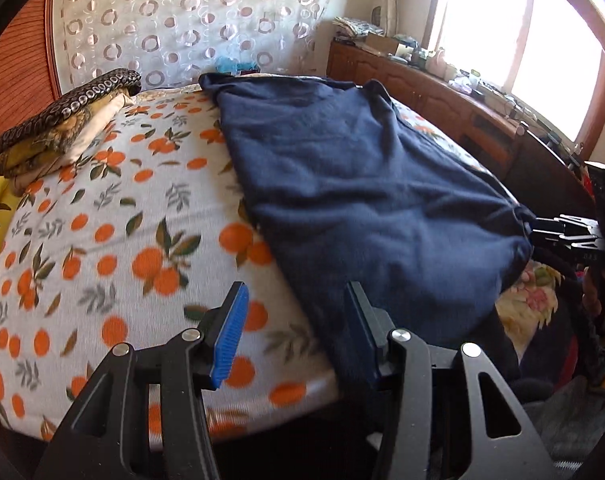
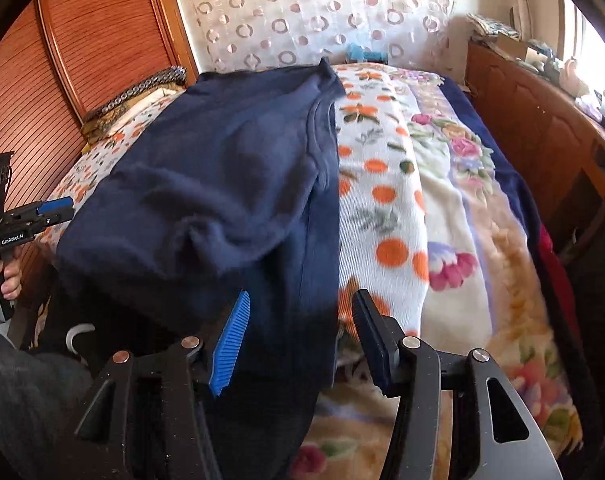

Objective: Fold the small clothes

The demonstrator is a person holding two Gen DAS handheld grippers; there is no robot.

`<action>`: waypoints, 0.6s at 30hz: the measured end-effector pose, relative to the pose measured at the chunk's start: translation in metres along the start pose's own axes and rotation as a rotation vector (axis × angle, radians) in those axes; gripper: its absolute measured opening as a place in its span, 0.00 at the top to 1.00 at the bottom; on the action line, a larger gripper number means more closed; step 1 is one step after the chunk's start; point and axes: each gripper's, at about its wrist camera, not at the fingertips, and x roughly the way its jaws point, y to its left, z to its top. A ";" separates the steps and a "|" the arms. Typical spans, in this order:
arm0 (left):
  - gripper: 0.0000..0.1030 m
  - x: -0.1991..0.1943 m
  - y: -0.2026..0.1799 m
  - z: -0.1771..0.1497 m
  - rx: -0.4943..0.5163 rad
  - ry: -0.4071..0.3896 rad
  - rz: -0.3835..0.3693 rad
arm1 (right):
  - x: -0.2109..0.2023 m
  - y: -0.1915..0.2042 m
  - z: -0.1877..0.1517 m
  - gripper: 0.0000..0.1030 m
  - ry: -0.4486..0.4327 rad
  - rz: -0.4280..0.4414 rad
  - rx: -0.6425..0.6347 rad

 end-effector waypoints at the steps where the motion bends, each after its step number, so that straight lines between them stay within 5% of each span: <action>1: 0.51 -0.001 -0.001 -0.004 -0.001 0.003 -0.001 | 0.000 0.001 -0.001 0.46 -0.001 -0.003 -0.004; 11: 0.51 -0.007 0.001 -0.019 -0.027 0.026 -0.019 | 0.006 0.016 0.004 0.47 0.010 -0.014 -0.051; 13: 0.51 -0.008 0.001 -0.021 -0.037 0.029 -0.026 | 0.009 0.015 0.001 0.64 0.006 -0.005 -0.068; 18: 0.51 -0.011 -0.005 -0.025 -0.030 0.041 -0.056 | 0.010 0.014 0.002 0.84 0.012 -0.001 -0.080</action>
